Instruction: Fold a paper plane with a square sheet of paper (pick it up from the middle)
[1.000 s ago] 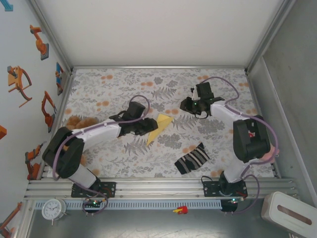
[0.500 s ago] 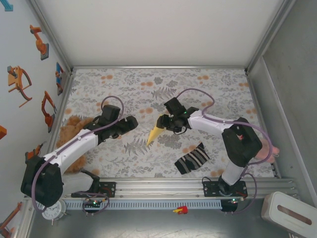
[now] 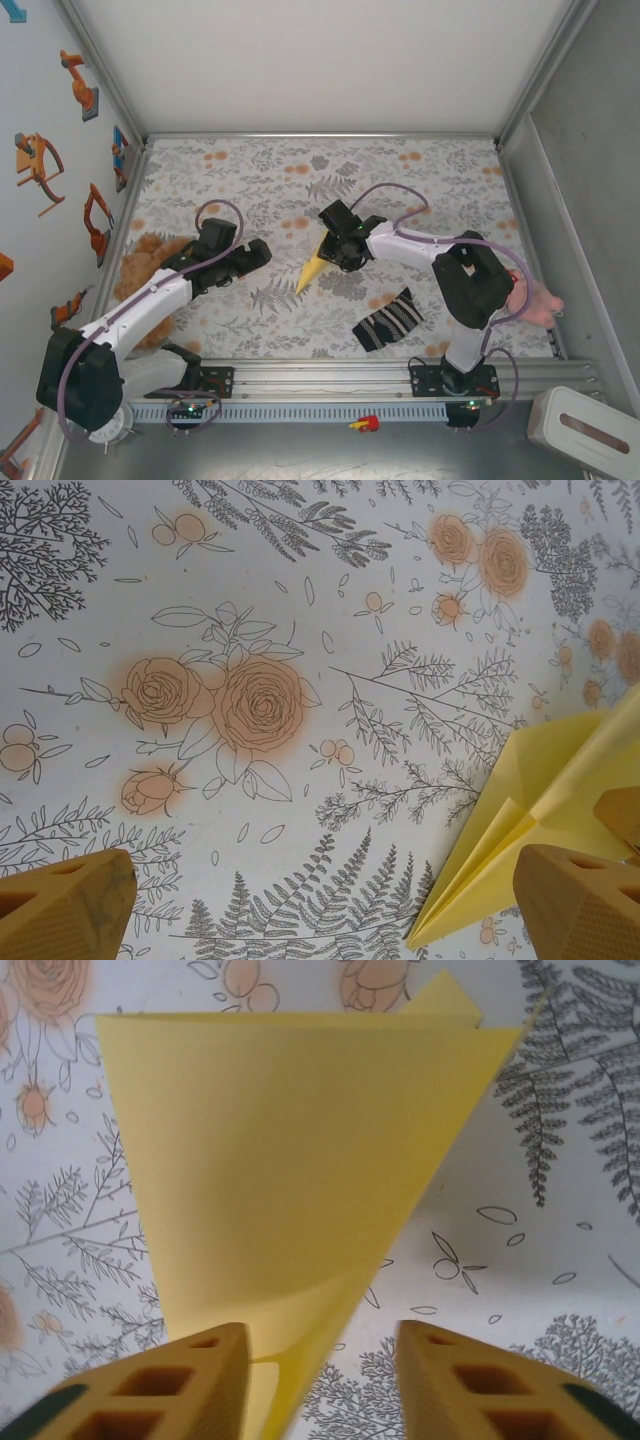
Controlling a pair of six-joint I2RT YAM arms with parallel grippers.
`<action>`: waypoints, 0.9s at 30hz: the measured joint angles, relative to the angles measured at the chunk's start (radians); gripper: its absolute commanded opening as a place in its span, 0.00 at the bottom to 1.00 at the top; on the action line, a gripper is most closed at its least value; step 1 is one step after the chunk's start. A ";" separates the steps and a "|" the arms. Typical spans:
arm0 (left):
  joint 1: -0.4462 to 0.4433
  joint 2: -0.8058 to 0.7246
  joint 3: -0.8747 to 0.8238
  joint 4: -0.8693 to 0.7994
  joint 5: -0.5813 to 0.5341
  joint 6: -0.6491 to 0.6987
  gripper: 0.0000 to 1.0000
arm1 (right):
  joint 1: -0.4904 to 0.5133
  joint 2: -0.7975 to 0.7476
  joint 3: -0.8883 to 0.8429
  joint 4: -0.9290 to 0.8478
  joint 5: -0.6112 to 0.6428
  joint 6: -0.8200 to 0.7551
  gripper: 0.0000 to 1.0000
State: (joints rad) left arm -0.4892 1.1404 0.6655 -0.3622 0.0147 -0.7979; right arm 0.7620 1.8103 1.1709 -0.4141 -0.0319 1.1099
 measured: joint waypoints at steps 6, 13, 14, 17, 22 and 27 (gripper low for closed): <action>0.004 0.015 0.000 -0.001 0.000 0.000 0.98 | 0.001 0.000 0.000 0.000 0.000 0.031 0.06; 0.074 0.043 -0.008 0.020 0.025 0.000 0.98 | 0.001 0.000 0.046 -0.007 0.002 -0.054 0.00; 0.087 0.049 -0.013 0.026 0.034 0.000 0.98 | 0.001 0.000 0.069 -0.009 -0.006 -0.083 0.00; 0.132 0.065 -0.032 0.043 0.064 -0.002 0.98 | 0.001 0.000 0.166 -0.015 -0.056 -0.205 0.00; 0.183 0.068 -0.069 0.079 0.091 -0.025 0.98 | -0.002 0.002 0.233 0.037 -0.165 -0.373 0.00; 0.195 0.043 -0.096 0.091 0.090 -0.047 0.99 | -0.027 0.036 0.193 0.126 -0.313 -0.442 0.00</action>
State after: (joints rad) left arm -0.2947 1.1831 0.5694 -0.2710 0.1043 -0.8448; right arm 0.7349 1.8462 1.3643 -0.2878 -0.3447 0.6682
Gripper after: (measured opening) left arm 0.986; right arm 0.049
